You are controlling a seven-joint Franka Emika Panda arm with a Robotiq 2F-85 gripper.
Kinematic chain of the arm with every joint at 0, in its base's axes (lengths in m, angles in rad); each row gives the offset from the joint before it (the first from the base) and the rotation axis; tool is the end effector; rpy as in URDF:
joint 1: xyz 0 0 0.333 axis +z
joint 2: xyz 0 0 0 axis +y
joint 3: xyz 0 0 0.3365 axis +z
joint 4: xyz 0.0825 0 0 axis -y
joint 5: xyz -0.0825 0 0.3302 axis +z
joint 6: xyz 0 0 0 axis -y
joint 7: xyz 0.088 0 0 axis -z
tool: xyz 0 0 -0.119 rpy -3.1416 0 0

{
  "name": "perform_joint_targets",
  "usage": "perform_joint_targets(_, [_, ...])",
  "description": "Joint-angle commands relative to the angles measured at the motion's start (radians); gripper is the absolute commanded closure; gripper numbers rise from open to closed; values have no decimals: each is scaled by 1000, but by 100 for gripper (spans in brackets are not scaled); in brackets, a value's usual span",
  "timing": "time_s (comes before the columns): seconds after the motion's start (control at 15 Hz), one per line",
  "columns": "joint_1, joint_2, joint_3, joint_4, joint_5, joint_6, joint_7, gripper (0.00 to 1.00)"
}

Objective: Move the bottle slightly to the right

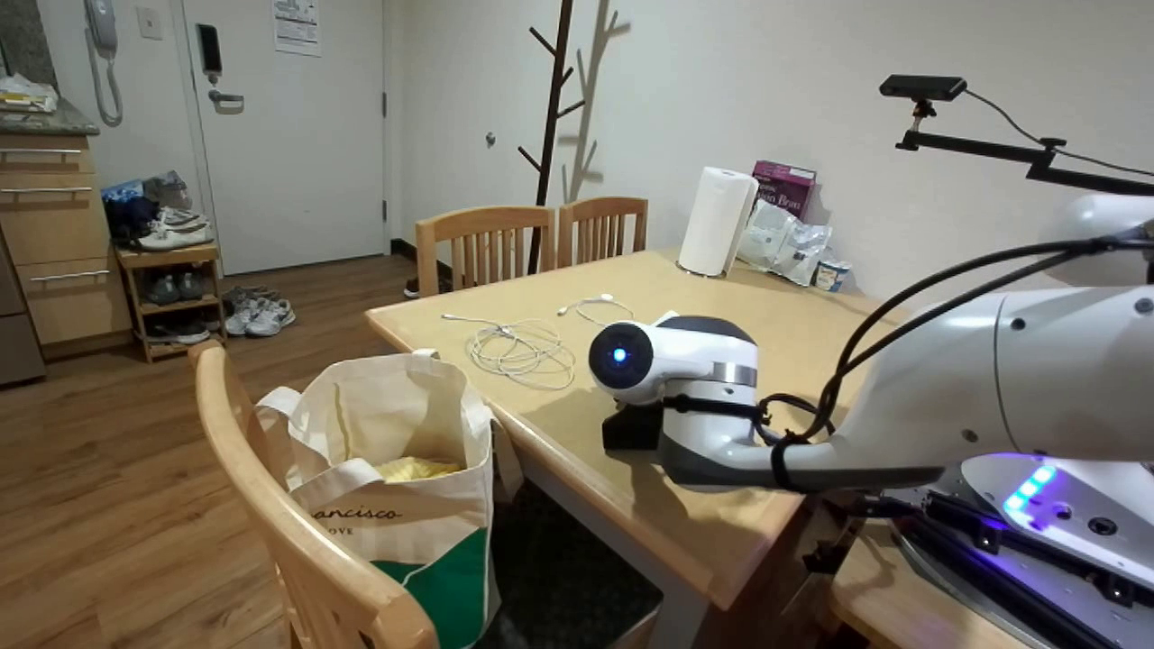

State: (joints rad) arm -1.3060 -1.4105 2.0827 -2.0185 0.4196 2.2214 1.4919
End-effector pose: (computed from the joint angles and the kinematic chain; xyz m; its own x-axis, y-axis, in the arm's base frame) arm 0.3800 0.3245 0.0909 0.4825 -0.3734 0.7923 -0.8358 -0.4667 0.2890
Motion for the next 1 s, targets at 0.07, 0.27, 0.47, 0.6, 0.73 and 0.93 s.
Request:
perform_joint_targets(0.07, [13,-44,-14,9,15,-99,36,38])
perform_joint_targets(0.27, [17,-68,-36,15,9,-154,60,17])
perform_joint_targets(0.47, [23,-74,-42,-1,25,-108,49,1])
perform_joint_targets(0.6, [28,-56,-34,-22,23,-4,35,0])
perform_joint_targets(0.73, [45,-56,-32,-46,31,133,27,0])
perform_joint_targets(0.93, [64,-56,-27,-75,31,282,23,0])
